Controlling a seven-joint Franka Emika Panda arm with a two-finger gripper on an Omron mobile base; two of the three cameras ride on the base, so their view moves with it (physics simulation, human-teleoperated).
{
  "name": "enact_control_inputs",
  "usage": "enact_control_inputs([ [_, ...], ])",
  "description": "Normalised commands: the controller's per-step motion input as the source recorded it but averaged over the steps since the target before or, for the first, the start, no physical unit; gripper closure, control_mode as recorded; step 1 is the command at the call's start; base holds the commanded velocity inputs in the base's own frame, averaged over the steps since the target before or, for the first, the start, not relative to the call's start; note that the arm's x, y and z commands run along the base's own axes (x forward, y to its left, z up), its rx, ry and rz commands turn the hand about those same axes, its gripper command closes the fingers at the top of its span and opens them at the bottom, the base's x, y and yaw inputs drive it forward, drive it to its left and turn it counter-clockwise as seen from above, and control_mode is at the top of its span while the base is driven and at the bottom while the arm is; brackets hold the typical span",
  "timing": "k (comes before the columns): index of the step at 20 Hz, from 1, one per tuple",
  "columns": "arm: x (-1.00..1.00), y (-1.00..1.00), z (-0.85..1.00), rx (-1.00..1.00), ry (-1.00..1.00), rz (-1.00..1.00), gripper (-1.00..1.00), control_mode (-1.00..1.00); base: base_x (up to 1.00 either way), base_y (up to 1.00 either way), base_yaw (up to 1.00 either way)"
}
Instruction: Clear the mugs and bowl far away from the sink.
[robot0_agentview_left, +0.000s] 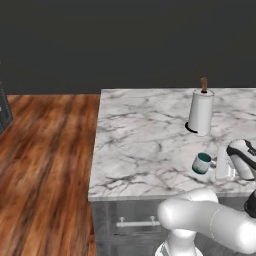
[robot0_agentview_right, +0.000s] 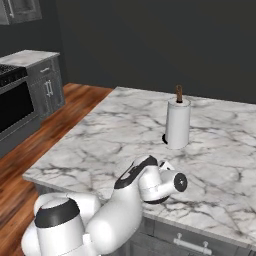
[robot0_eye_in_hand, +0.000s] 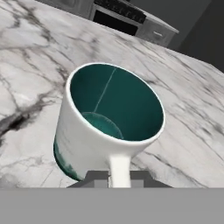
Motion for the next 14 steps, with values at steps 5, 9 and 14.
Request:
enact_control_inputs([
  [5,0.12,0.0,-0.24,0.0,0.0,0.0,1.0,-1.0,0.0,0.0,0.0],
  [9,0.0,0.01,-0.08,0.0,0.0,0.0,-1.0,-1.0,0.0,0.0,0.0],
  [14,-0.09,0.25,0.0,0.0,0.0,0.02,-1.0,-1.0,0.0,0.0,0.0],
])
